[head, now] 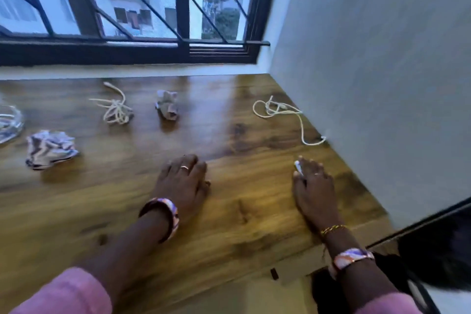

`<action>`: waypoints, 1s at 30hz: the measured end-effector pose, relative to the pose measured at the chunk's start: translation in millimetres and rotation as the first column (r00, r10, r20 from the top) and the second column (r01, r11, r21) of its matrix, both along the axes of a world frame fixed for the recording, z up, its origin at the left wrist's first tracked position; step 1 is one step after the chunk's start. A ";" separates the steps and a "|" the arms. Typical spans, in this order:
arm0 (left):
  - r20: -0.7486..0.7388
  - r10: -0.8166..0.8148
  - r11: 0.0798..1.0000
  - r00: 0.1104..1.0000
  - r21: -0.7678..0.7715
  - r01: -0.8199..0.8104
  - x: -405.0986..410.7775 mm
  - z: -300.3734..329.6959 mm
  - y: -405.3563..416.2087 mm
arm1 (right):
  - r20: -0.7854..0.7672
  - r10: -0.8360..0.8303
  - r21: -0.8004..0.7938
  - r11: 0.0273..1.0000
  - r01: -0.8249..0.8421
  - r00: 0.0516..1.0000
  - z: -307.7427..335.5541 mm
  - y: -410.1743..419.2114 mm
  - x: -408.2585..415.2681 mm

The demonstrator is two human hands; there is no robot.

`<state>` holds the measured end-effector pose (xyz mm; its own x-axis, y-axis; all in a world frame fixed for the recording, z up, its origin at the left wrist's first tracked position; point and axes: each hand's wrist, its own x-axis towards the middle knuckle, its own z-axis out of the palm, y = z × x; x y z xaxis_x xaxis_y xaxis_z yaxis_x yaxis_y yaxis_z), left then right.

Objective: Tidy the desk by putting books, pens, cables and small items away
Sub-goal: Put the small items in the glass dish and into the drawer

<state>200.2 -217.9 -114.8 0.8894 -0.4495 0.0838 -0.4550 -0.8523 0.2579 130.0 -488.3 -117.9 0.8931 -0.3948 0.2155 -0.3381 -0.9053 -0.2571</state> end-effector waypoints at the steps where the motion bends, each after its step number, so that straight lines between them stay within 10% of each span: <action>1: 0.005 0.019 1.000 1.000 -0.014 -0.019 -0.9 0.5 0.7 | -0.004 0.020 0.033 0.999 -0.020 1.000 -1.5 2.1 2.4; 13: -0.024 -0.001 0.991 1.000 -0.133 -0.002 -6.5 6.3 6.8 | 0.137 0.098 0.169 0.978 -0.120 0.986 -0.1 8.0 -0.7; 19: -0.244 -0.168 0.910 0.955 -0.410 0.055 -16.4 36.1 60.7 | 0.215 0.451 0.265 0.827 -0.496 0.866 12.7 106.4 -7.2; 22: -0.210 -0.031 0.880 0.977 -0.470 -0.074 -23.2 51.3 122.8 | 0.178 0.555 0.424 0.702 -0.572 0.813 29.2 182.5 13.5; 30: 0.053 0.495 0.778 0.867 -0.471 -0.415 -11.9 77.3 319.8 | 0.556 0.627 0.217 0.525 -0.823 0.546 86.7 379.3 130.0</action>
<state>188.3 101.9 -37.6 0.9351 0.1228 0.3326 -0.1115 -0.7885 0.6048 259.9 -109.0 -31.2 0.7790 0.2289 0.5838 0.6008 -0.5390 -0.5903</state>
